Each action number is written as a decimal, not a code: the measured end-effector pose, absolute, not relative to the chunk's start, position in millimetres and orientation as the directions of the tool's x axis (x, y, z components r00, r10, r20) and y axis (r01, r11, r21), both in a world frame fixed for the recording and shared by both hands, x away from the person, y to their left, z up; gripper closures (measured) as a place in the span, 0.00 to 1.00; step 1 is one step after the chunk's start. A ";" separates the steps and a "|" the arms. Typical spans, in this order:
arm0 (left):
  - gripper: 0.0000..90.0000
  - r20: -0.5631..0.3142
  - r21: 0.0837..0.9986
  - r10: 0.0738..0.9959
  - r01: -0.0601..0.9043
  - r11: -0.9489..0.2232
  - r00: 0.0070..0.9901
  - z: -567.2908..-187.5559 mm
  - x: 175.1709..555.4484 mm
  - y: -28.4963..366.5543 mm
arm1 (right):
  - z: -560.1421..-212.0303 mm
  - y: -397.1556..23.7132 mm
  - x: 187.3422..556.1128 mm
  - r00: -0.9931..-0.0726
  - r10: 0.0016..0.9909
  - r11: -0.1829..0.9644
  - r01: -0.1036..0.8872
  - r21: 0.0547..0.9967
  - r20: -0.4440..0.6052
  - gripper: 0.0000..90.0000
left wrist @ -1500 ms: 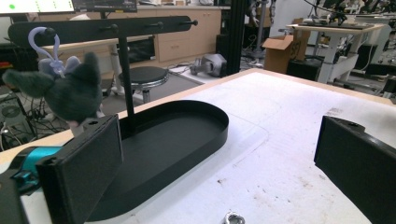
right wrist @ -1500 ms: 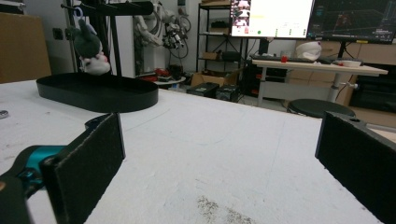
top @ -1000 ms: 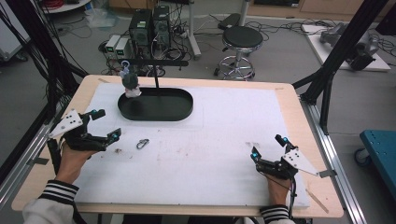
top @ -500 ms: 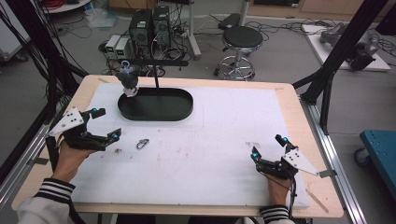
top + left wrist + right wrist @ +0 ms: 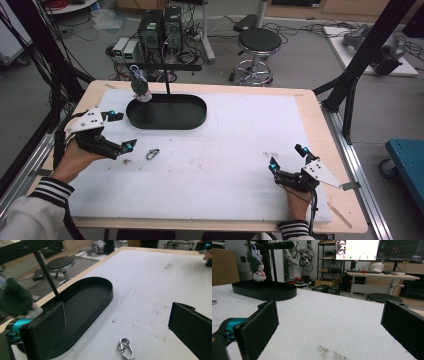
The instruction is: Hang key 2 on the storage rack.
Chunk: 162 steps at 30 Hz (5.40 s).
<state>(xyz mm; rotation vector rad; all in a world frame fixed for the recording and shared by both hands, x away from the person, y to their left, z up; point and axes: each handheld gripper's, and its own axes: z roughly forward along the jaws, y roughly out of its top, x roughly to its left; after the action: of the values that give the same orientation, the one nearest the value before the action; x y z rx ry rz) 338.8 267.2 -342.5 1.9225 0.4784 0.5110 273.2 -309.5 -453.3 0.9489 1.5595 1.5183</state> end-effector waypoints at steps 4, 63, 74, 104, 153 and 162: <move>0.02 0.150 0.894 0.498 0.098 -0.437 0.854 -340.8 346.0 260.7 | -453.3 -309.4 273.1 -0.445 0.895 0.022 0.008 1.000 -0.016 0.01; 0.17 0.130 0.609 0.325 0.184 -0.771 0.937 -412.3 392.1 217.7 | -453.4 -310.0 273.0 -0.443 0.897 0.014 0.010 1.000 -0.008 0.01; 0.41 0.128 0.582 0.274 0.151 -0.799 0.953 -415.6 391.3 215.7 | -453.4 -310.2 273.1 -0.443 0.897 0.014 0.009 1.000 -0.009 0.01; 0.90 0.148 0.564 0.278 0.150 -0.812 0.949 -415.4 391.7 214.3 | -453.5 -310.3 273.2 -0.442 0.897 0.012 0.010 1.000 -0.006 0.01; 0.98 0.092 0.629 0.331 0.203 -0.750 0.939 -416.4 399.9 215.7 | -453.5 -310.4 273.0 -0.442 0.897 0.009 0.014 1.000 -0.002 0.01; 0.98 0.102 0.635 0.359 0.217 -0.742 0.928 -411.7 398.2 217.1 | -453.5 -310.5 273.1 -0.441 0.897 0.011 0.012 1.000 -0.004 0.01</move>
<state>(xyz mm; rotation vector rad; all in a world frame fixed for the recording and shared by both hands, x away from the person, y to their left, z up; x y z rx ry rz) 398.2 217.1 -411.7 2.4309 0.4072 0.2870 273.1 -310.5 -453.5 0.9622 1.5525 1.5246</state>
